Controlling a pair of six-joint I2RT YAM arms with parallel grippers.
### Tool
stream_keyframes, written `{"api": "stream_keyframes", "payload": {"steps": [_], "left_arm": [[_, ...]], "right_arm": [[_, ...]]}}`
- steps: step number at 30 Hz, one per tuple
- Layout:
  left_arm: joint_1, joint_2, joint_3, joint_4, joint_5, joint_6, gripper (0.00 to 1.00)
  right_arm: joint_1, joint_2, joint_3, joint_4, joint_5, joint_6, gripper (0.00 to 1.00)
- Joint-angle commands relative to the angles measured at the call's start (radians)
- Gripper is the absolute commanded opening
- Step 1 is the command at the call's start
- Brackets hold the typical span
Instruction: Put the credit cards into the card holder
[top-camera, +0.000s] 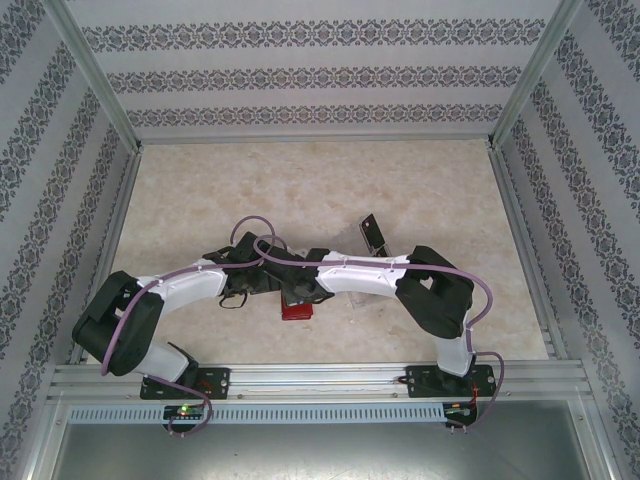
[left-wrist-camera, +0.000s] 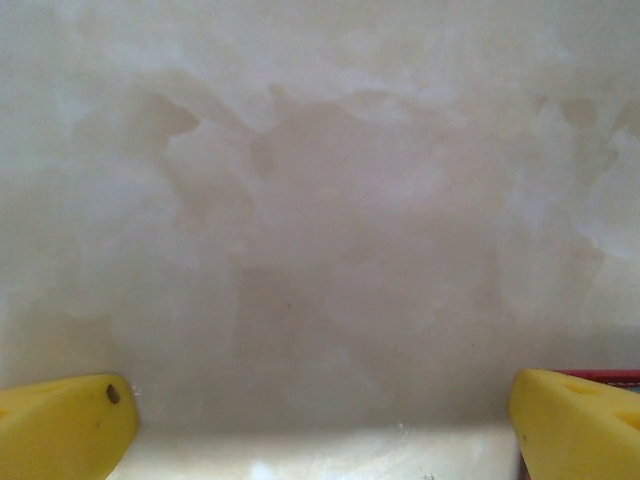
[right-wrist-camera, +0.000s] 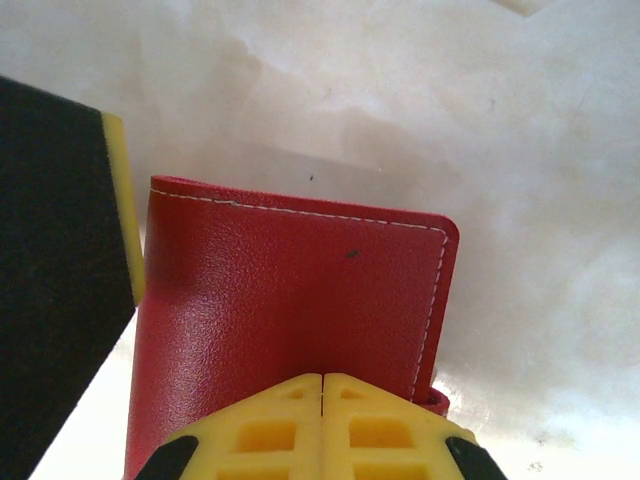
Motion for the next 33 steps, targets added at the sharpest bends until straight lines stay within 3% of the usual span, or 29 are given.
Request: {"api": "stream_keyframes", "payload": {"steps": [1, 15, 17, 21, 26, 33], "left_arm": [[-0.049, 0.169, -0.105, 0.136, 0.340, -0.034, 0.99], [-0.048, 0.173, -0.098, 0.129, 0.339, -0.034, 0.99], [-0.049, 0.172, -0.095, 0.124, 0.339, -0.035, 0.99], [-0.049, 0.165, -0.089, 0.114, 0.336, -0.033, 0.99], [-0.048, 0.159, -0.078, 0.101, 0.333, -0.029, 0.99], [-0.048, 0.161, -0.075, 0.098, 0.335, -0.029, 0.99]], "right_arm": [[0.011, 0.075, -0.050, 0.037, -0.050, -0.010, 0.00], [0.058, 0.224, -0.132, 0.027, -0.082, -0.002, 0.00], [0.063, 0.216, -0.140, 0.029, -0.082, 0.001, 0.10], [0.064, 0.177, -0.124, 0.019, -0.075, -0.020, 0.12], [0.066, 0.182, -0.089, 0.014, -0.095, -0.046, 0.00], [0.101, 0.223, -0.112, 0.039, -0.123, -0.031, 0.00]]}}
